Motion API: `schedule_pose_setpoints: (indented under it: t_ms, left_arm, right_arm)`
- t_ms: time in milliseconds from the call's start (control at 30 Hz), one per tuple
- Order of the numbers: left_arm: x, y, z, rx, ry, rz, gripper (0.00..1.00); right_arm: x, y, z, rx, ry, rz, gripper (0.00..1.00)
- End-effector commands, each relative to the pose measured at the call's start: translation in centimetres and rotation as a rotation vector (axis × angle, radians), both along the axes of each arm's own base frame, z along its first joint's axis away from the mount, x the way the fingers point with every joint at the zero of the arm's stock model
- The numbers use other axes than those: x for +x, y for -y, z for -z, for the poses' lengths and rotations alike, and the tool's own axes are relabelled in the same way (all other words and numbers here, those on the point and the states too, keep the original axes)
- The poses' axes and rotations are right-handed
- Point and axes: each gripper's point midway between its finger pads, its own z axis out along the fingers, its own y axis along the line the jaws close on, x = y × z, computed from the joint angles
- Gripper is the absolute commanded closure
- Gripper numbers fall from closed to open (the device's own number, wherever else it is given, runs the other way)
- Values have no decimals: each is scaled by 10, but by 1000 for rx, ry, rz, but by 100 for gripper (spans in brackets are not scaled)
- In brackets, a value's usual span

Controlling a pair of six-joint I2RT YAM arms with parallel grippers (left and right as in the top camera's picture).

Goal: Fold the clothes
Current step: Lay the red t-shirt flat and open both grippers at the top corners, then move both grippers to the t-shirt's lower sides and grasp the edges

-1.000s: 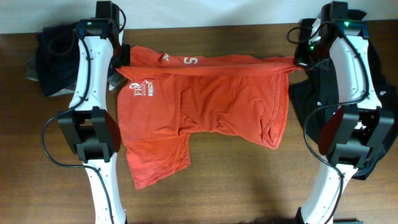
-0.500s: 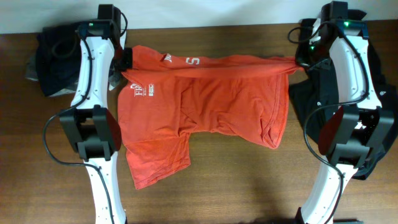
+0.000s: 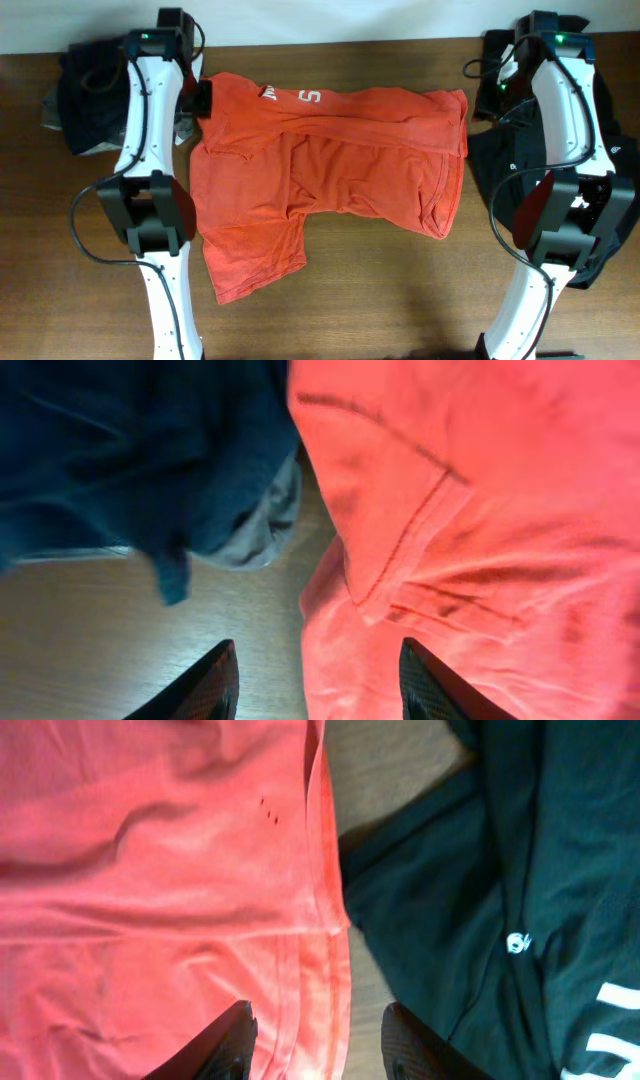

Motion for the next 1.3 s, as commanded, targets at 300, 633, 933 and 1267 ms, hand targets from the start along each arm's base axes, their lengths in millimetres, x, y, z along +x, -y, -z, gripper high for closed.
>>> schedule_pose_setpoints:
  t_ms: [300,633,933,1267]
  left_arm:
    - [-39,16,-184,-117,352,17,33]
    - [-83,28,-221,-201,370,-3,31]
    - [-134,35,-173,-248,133,-58,25]
    - [-159,35,-62,-251,-13,-127,25]
  right_arm:
    - [-70,-20,-173,-1,284,-16,47]
    - [-140,-30,-218,-13,309,-15,46]
    - [-174,-46,-197,-1,231,-48,46]
    - [-160,-85,-75,40,40,-129,45]
